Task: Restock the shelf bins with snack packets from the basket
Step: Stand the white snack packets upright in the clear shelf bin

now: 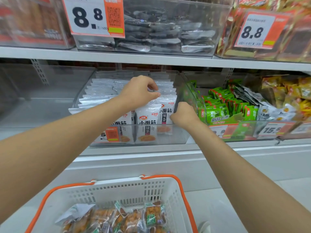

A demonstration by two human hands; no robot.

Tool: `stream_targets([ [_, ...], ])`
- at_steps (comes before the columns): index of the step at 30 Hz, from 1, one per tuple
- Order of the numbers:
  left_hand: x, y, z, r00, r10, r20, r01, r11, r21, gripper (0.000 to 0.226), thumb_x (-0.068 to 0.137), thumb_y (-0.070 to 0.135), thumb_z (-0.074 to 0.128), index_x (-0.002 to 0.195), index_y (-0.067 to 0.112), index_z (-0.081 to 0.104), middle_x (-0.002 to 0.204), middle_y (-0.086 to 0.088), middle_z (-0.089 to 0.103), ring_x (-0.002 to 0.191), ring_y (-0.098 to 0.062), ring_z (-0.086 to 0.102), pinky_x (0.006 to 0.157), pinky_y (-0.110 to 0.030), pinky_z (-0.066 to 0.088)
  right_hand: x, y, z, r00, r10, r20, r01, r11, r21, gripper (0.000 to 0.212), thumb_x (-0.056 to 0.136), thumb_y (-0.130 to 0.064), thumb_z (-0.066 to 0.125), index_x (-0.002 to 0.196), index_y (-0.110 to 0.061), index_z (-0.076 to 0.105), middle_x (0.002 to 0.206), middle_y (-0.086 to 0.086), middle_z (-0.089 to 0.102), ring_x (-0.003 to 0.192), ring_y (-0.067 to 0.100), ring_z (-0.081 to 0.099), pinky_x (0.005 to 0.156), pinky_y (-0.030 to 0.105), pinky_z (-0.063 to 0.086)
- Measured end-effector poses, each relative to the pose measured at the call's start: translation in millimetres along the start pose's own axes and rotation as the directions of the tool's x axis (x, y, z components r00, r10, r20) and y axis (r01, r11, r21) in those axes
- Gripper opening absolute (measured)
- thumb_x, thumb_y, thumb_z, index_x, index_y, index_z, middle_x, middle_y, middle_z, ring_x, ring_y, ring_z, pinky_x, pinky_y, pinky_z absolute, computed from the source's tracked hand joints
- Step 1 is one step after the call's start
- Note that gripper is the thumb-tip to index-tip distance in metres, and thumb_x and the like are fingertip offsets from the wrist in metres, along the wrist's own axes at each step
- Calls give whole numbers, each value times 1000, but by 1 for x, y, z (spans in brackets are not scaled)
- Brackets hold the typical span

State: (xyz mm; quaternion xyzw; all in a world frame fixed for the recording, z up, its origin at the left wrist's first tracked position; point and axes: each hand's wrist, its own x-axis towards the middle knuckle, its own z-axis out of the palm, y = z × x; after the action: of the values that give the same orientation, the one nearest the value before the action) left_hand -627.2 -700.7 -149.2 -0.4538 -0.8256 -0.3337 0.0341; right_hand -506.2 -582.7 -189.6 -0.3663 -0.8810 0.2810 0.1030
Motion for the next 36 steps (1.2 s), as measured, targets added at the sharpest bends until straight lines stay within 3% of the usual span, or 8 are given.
stream_targets([
  [4, -25, 8, -4, 981, -11, -194, 14, 1000, 12, 15, 92, 29, 60, 104, 24, 69, 100, 13, 64, 88, -7, 51, 78, -29, 44, -36, 2, 8, 928, -264, -264, 245, 964, -104, 62, 90, -7, 62, 144, -5, 33, 133, 14, 49, 124, 30, 45, 96, 36, 39],
  [8, -74, 13, -13, 957, -34, -288, 17, 998, -61, 14, 86, 20, 56, 91, 28, 67, 79, 18, 58, 70, 0, 45, 69, -26, 39, -87, -7, 27, 695, -561, -451, 536, 821, -194, 38, 81, -3, 63, 118, -8, 58, 107, 8, 59, 98, 28, 55, 80, 37, 44],
  [15, -200, -33, -11, 963, -155, 221, 168, 985, -41, 16, 82, 11, 61, 85, 23, 70, 79, 10, 63, 64, 1, 53, 63, -24, 44, -157, -10, 103, 788, -577, 216, 616, 741, -267, 28, 93, -17, 51, 120, -17, 54, 113, 3, 62, 99, 27, 61, 74, 38, 50],
  [22, -285, -107, 11, 567, -380, 731, 207, 925, 319, 9, 94, 24, 56, 99, 26, 63, 94, 10, 59, 72, -4, 58, 68, -23, 46, -190, 48, 197, 498, -163, 852, 672, 693, -260, 35, 95, -15, 55, 129, -11, 53, 115, 8, 62, 96, 25, 59, 75, 33, 47],
  [26, -287, -115, 24, 482, -355, 801, 90, 929, 359, 18, 98, 25, 48, 110, 23, 61, 91, 7, 55, 55, -3, 48, 53, -21, 43, -219, 76, 228, 240, 97, 966, 667, 706, -237, 43, 93, -24, 64, 129, -1, 54, 124, 16, 60, 92, 25, 59, 74, 33, 48],
  [28, -290, -120, 29, 468, -348, 812, 32, 925, 378, 12, 98, 29, 48, 104, 28, 58, 105, 0, 61, 67, -9, 53, 68, -31, 54, -233, 84, 238, 181, 104, 978, 649, 735, -198, 51, 91, -37, 66, 125, 1, 58, 122, 18, 61, 99, 30, 60, 82, 37, 51],
  [32, -295, -121, 34, 431, -370, 823, -12, 910, 415, 34, 98, 32, 52, 129, 21, 56, 132, 3, 55, 115, -17, 54, 92, -28, 42, -260, 87, 254, 190, 54, 980, 597, 787, -159, 63, 88, -52, 62, 130, -4, 56, 127, 11, 59, 112, 30, 57, 95, 42, 49],
  [36, -294, -114, 34, 422, -366, 830, 4, 916, 402, 37, 97, 31, 52, 133, 20, 54, 132, 2, 56, 114, -17, 54, 93, -30, 45, -276, 87, 264, 203, -5, 979, 737, 659, -149, 38, 97, -33, 49, 95, 1, 66, 86, 11, 65, 75, 26, 60, 62, 32, 49],
])
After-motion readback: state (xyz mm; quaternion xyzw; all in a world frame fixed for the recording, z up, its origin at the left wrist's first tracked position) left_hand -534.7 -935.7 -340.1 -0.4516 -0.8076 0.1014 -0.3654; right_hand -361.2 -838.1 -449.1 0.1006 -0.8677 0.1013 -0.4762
